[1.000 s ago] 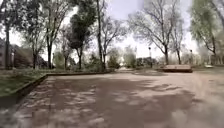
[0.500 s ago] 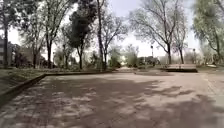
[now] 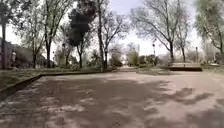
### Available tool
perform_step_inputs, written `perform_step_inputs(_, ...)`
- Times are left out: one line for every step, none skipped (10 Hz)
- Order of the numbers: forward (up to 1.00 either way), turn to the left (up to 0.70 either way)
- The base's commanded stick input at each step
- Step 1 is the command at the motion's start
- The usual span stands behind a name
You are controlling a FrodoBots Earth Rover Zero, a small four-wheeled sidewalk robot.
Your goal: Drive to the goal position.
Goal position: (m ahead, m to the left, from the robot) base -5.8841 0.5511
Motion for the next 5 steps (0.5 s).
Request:
perform_step_inputs(1.00,0.00)
perform_step_inputs(1.00,0.00)
perform_step_inputs(1.00,0.00)
perform_step_inputs(1.00,0.00)
perform_step_inputs(1.00,0.00)
